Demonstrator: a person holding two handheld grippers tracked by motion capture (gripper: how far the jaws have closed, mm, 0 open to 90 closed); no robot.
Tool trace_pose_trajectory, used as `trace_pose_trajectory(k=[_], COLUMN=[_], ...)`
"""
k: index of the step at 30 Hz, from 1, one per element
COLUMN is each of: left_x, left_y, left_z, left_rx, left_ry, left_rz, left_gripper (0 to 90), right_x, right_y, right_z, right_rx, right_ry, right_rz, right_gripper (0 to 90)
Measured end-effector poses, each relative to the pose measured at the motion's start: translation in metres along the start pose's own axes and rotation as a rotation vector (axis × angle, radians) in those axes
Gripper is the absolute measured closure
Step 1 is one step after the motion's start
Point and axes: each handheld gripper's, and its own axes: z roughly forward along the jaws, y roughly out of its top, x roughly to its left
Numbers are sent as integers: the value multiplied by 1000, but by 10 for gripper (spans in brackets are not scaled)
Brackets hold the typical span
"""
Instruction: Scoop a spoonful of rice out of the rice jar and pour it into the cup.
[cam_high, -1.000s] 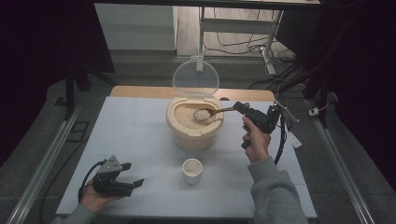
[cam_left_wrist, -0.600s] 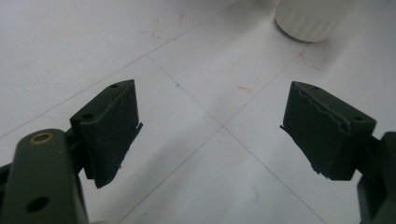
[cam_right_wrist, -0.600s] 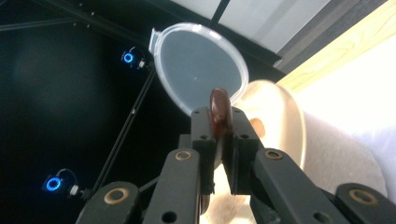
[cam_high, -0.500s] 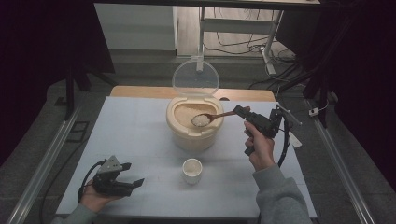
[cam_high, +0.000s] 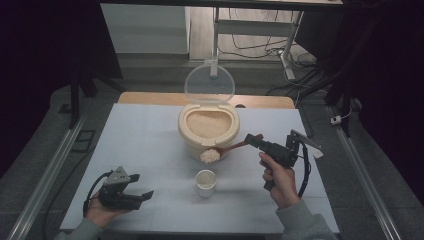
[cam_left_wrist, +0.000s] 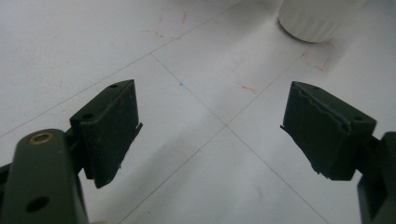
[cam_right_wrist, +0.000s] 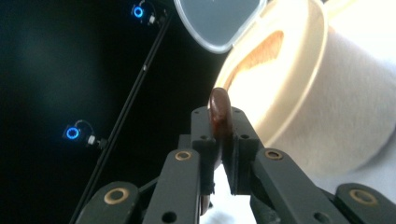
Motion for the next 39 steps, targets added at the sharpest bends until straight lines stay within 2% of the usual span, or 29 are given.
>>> trace_pose_trajectory(k=[9,13,25,32,39], left_x=[1,0,0,0,0], left_y=[0,0,-1,-1,-1], left_z=[1,1,2,2,2], left_rx=[5,6,9,11,13], left_ry=[0,0,-1,-2,-1], left_rz=[-1,0,2,1,3], left_gripper=[179,179,179,179,179], right_x=[-17,-21,-17,-12,-1], right_y=[-15,-16,-15,-15,-17], right_z=[-1,2,11,16,17], right_rx=[49,71,113,126,118], right_ry=[-52,-89,-188,-215,-224], right_rz=[-6,-28,-124,-173,-262], right_gripper=[836,836,835,835,835])
